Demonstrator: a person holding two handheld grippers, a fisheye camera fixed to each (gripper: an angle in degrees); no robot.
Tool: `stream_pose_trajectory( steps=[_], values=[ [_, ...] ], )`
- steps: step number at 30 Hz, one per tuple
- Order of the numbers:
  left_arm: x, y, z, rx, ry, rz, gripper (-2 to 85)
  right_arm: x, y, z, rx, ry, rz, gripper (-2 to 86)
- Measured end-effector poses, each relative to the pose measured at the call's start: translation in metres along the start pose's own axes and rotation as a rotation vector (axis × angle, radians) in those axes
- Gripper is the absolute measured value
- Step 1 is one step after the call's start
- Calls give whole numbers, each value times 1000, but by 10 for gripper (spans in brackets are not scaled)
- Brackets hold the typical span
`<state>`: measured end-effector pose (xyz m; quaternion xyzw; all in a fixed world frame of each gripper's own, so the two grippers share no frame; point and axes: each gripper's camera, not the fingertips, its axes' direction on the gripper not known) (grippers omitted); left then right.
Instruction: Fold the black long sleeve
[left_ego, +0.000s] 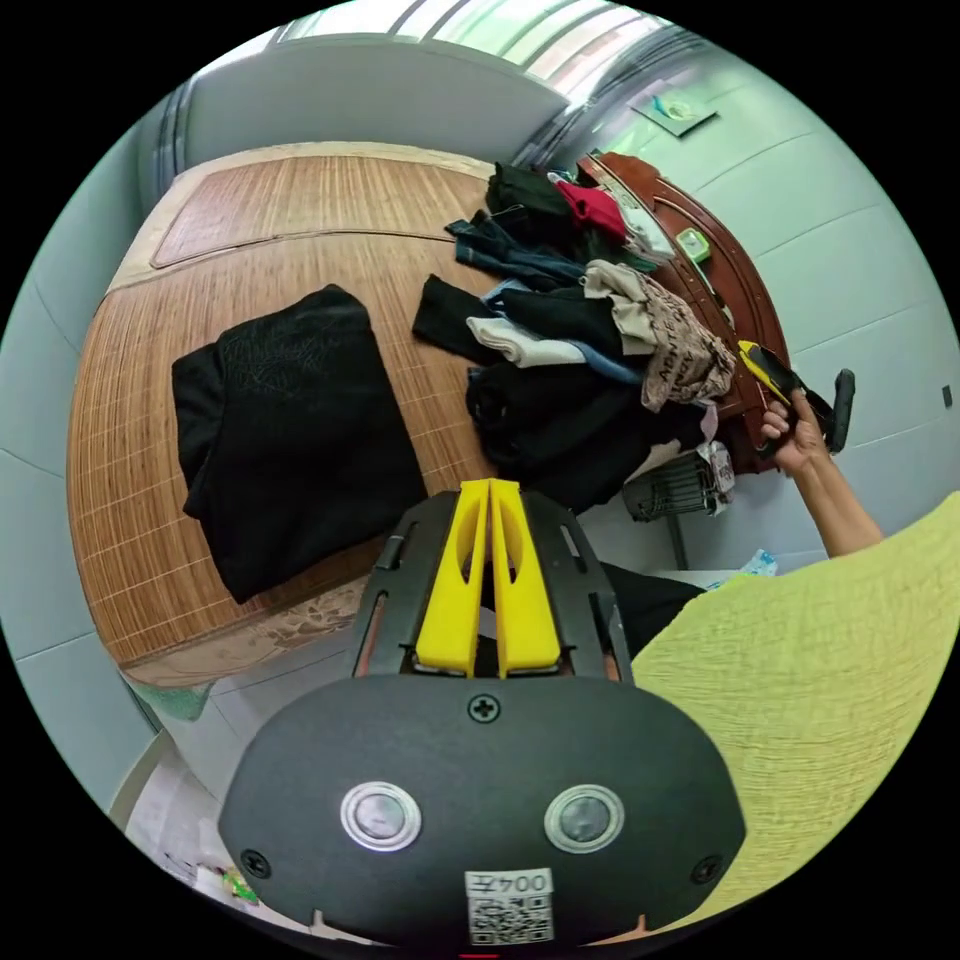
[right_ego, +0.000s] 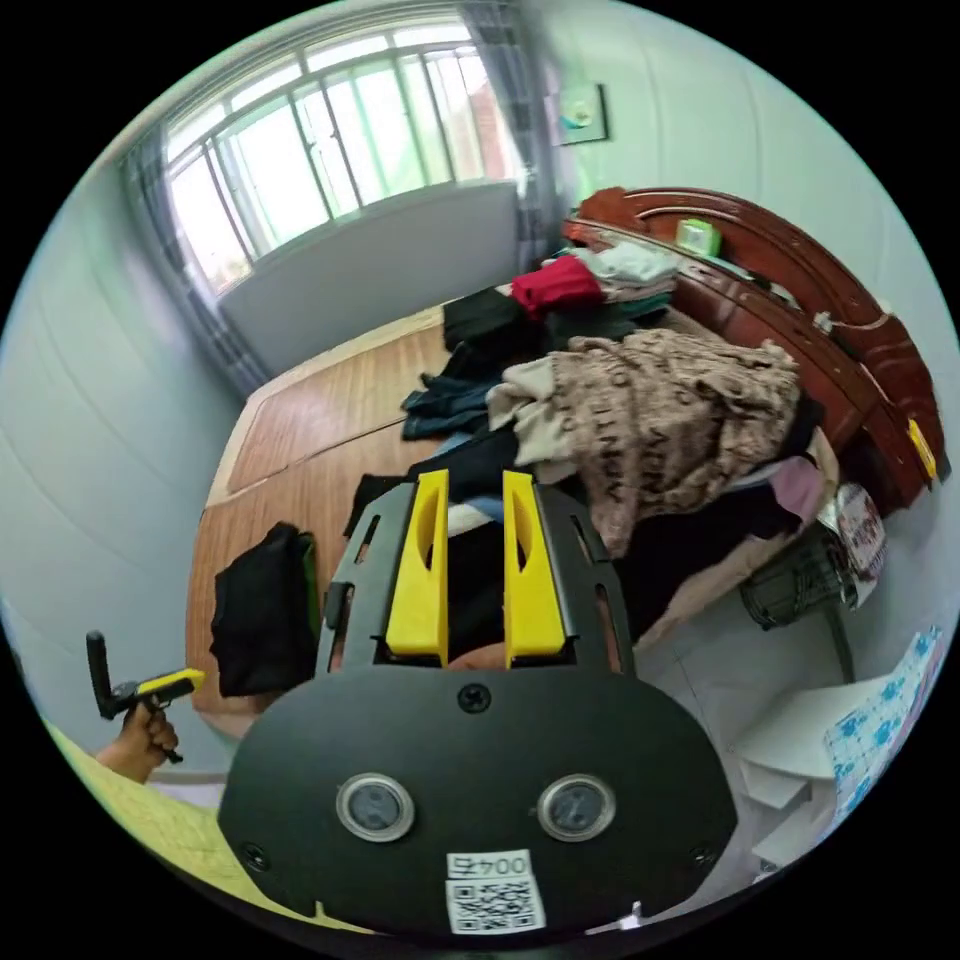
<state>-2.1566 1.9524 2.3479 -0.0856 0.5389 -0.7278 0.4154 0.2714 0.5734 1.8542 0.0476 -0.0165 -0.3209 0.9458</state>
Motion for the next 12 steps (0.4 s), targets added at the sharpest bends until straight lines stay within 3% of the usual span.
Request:
stream_pose_trajectory(
  steps=[5,12],
  values=[
    [92,-4,53,4,45,95,7,159,-29,-118,142,222,301,137],
    [244,-51,159,6,10,310,13,287,-126,-141,61,235,430,184]
  ],
)
